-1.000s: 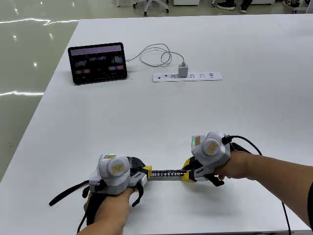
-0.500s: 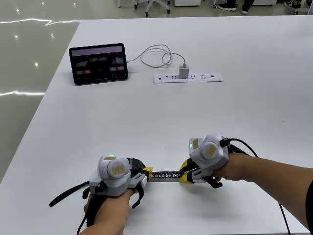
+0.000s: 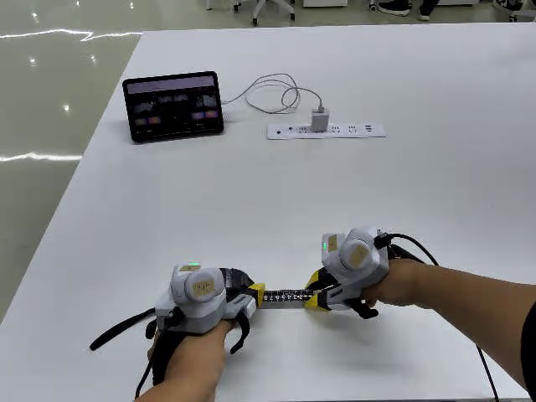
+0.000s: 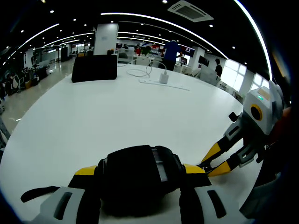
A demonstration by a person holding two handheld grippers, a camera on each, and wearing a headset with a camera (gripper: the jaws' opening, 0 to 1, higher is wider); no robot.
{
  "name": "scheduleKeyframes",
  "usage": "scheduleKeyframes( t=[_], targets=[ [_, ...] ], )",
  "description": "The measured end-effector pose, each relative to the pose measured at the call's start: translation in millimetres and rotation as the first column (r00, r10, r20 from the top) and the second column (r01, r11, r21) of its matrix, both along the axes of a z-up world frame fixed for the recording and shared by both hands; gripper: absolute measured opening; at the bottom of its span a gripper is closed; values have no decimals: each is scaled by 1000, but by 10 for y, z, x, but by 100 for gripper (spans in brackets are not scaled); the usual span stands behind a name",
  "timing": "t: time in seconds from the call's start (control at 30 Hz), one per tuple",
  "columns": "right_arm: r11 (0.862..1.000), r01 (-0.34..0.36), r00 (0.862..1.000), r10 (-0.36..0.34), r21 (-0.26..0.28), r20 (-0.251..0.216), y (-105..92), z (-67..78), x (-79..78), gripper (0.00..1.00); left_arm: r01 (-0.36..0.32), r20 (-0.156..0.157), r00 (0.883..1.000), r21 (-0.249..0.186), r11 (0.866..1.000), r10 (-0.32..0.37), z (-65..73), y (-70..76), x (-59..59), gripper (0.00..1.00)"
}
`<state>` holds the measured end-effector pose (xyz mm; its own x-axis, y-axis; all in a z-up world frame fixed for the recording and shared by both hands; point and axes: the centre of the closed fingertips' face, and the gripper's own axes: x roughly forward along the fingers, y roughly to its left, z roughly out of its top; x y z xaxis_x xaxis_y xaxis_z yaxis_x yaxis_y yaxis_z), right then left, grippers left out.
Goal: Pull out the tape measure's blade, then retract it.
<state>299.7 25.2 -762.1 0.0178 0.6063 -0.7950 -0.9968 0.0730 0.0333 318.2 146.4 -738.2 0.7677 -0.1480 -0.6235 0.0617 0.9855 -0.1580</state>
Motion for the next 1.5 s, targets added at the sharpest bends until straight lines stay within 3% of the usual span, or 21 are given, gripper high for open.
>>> scheduleKeyframes(
  t=[1.5],
  targets=[
    [1000,18,999,-18,-6,-27,298,1,-7,11,22,-19,1000,-35,999,-23,3,-5,-2,64]
  ],
)
